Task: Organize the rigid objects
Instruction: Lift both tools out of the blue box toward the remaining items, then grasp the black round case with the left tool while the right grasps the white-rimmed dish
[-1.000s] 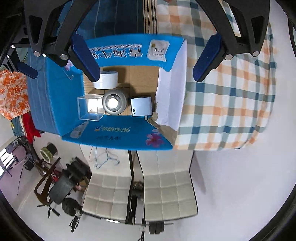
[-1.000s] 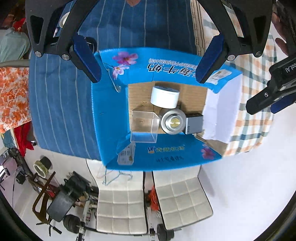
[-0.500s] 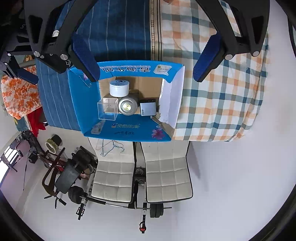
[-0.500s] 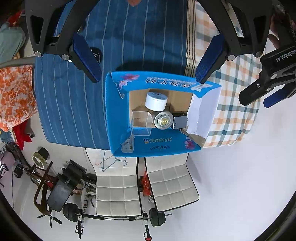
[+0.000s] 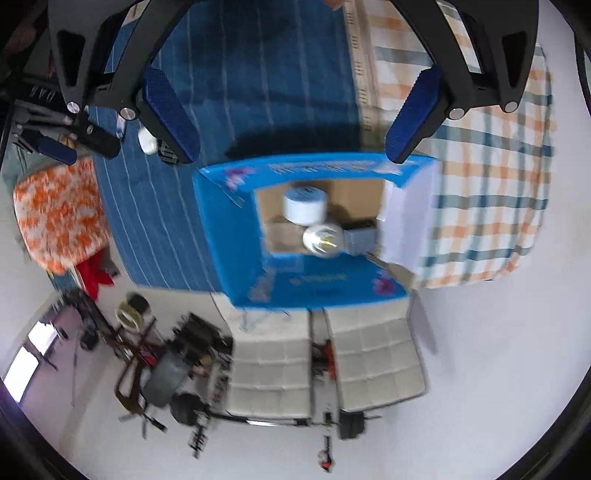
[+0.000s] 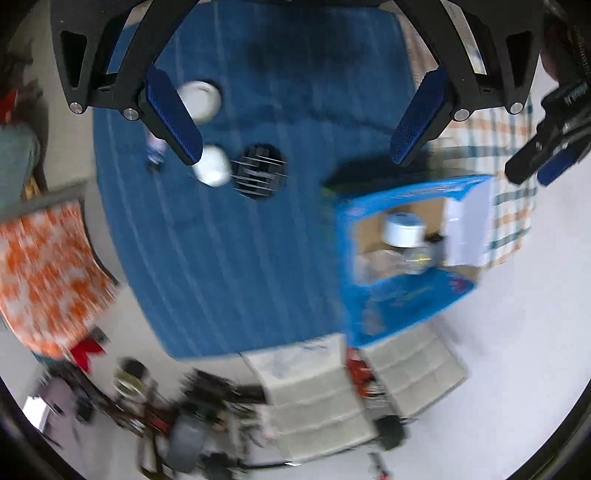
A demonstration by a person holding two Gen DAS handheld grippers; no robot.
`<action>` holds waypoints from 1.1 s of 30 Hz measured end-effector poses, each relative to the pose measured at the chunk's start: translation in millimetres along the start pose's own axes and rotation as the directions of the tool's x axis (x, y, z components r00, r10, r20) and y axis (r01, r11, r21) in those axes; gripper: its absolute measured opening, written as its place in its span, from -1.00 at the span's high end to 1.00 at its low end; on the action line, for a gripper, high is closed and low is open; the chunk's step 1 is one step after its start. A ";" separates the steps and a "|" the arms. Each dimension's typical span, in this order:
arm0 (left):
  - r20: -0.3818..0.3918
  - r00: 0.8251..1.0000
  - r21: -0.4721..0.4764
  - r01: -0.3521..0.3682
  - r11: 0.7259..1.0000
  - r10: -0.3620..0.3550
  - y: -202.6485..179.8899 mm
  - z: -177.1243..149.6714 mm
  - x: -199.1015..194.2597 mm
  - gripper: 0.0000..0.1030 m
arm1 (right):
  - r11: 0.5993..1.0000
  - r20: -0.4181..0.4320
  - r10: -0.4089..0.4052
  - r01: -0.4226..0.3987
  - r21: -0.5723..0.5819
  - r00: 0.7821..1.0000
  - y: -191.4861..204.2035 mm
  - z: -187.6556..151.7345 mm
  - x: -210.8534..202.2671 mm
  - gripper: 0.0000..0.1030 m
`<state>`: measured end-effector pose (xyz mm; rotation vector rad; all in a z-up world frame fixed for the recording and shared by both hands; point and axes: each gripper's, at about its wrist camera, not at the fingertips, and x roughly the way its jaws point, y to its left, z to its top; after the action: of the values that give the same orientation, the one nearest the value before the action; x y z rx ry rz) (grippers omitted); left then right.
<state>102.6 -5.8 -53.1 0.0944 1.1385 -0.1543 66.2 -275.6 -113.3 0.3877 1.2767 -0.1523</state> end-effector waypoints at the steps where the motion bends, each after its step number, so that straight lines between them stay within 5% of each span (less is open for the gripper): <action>1: -0.014 1.000 0.014 0.002 1.000 -0.001 -11.3 -3.4 8.8 -1.00 | 1.000 -0.011 -0.008 0.008 0.025 1.000 -15.6 -2.8 7.8 -1.00; 6: -0.163 0.985 0.093 0.068 0.993 -0.052 -77.9 -26.9 73.1 -1.00 | 0.987 -0.163 -0.037 0.062 0.150 0.986 -88.8 -29.9 78.9 -1.00; 11: -0.264 0.964 0.169 0.035 0.985 0.011 -121.5 -52.5 131.8 -1.00 | 0.974 -0.328 0.012 0.063 0.219 0.945 -114.3 -66.5 156.4 -0.91; 15: -0.327 0.943 0.210 0.011 0.978 0.060 -134.8 -69.7 164.1 -1.00 | 0.974 -0.385 -0.015 0.100 0.203 0.923 -119.1 -84.0 187.7 -0.36; 21: -0.356 0.931 0.236 0.006 0.972 0.081 -147.6 -78.0 179.2 -1.00 | 0.975 -0.320 -0.040 0.107 0.197 0.947 -134.5 -78.5 170.8 -0.35; 33: -0.382 0.924 0.184 0.103 0.978 -0.026 -206.2 -54.6 220.8 -1.00 | 0.968 -0.290 -0.033 0.103 0.231 0.956 -178.5 -44.9 159.7 -0.35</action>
<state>109.1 -217.1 -275.8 0.2757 1.5116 -0.3209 14.5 -408.1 -311.1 0.5928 1.5626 -0.3235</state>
